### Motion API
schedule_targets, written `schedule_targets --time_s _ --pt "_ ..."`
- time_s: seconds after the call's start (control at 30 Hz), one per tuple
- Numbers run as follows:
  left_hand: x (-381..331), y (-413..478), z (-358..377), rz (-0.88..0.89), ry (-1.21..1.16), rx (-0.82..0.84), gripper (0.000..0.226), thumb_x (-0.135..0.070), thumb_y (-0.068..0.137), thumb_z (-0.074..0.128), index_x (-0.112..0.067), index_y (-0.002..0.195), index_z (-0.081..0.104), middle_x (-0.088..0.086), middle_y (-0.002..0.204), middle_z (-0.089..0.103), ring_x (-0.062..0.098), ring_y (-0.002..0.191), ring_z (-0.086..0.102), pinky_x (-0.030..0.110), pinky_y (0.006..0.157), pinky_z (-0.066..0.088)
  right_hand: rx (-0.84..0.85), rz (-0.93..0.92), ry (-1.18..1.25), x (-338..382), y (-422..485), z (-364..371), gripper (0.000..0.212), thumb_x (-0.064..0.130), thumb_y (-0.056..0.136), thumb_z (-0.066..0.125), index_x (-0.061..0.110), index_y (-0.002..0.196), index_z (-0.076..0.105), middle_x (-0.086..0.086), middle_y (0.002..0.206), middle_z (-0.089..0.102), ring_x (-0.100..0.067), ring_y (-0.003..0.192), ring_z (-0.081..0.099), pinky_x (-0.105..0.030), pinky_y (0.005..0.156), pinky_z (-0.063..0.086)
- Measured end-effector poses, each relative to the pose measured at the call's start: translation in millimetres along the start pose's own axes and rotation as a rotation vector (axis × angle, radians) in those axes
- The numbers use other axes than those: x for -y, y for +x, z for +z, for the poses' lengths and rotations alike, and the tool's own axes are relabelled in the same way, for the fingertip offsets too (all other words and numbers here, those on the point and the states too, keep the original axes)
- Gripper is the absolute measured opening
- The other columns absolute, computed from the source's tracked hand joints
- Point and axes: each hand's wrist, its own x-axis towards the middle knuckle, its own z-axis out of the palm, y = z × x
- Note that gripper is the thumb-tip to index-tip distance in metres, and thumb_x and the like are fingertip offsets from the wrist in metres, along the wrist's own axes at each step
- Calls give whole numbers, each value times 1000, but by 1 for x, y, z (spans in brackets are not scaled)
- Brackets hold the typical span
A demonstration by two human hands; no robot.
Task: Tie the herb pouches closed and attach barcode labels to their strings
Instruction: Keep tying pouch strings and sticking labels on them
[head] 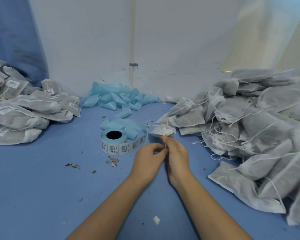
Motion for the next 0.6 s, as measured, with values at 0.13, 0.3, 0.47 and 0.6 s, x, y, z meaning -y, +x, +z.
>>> schedule_targets --time_s 0.13,0.3,0.47,0.6 --pt "2 -2 1 47 4 -62 12 -17 90 59 -16 86 71 -8 74 70 -5 61 59 9 59 42 15 -10 -13 1 0 -2 20 7 90 59 11 71 60 -1 61 53 -16 61 51 -25 57 45" --pt "3 -4 0 -11 -190 -84 13 -11 97 49 -7 89 58 8 73 69 22 54 65 20 46 49 -111 64 102 2 5 -8 22 6 88 59 11 66 58 1 60 50 -11 57 45 -20 47 39" --pt "7 -5 -1 163 244 2 15 -16 98 47 -9 92 59 4 77 63 18 71 62 28 66 50 -104 147 361 6 7 -12 18 3 89 55 6 73 60 -1 65 61 -11 66 56 -21 61 46" --pt "15 -3 -6 222 490 -109 21 -24 100 43 -12 98 61 2 94 57 17 85 54 35 76 44 -20 183 388 9 9 -16 18 6 95 48 6 80 60 -6 71 68 -15 76 64 -24 71 50"
